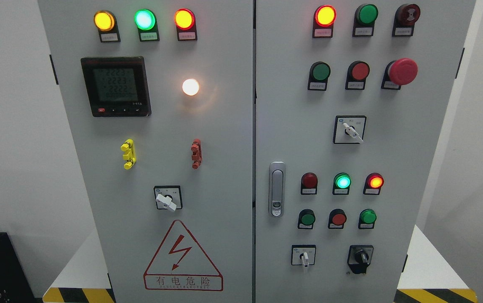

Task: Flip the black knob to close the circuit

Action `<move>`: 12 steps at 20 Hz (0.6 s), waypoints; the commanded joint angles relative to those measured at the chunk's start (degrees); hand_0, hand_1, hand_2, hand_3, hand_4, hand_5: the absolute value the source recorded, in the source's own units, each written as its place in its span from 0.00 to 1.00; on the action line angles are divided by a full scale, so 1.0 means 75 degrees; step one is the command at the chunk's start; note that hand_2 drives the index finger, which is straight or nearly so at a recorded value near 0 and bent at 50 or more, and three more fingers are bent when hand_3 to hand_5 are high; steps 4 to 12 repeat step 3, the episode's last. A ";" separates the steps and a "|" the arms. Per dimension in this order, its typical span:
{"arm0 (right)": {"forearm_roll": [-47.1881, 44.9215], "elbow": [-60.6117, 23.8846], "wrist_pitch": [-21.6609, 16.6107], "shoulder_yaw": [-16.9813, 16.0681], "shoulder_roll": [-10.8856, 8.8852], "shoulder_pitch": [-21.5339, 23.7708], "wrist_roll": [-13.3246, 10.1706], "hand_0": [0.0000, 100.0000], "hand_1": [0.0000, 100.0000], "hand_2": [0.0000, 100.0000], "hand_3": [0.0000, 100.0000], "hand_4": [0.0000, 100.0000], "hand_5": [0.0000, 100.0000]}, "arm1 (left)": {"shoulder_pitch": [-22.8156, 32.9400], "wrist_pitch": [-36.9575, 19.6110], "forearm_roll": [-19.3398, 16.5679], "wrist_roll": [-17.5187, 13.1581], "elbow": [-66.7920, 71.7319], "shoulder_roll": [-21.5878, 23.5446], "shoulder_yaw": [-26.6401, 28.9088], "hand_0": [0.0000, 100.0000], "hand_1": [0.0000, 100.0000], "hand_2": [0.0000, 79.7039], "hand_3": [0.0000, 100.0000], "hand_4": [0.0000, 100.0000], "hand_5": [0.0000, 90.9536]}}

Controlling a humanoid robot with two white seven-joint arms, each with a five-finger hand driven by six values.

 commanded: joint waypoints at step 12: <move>-0.0088 0.0066 -0.0009 -0.0136 0.0065 0.0104 0.0014 0.00 0.00 0.00 0.07 0.06 0.00 | 0.0000 0.0006 0.0059 -0.0001 0.0000 0.0007 0.0082 0.00 0.00 0.00 0.05 0.03 0.00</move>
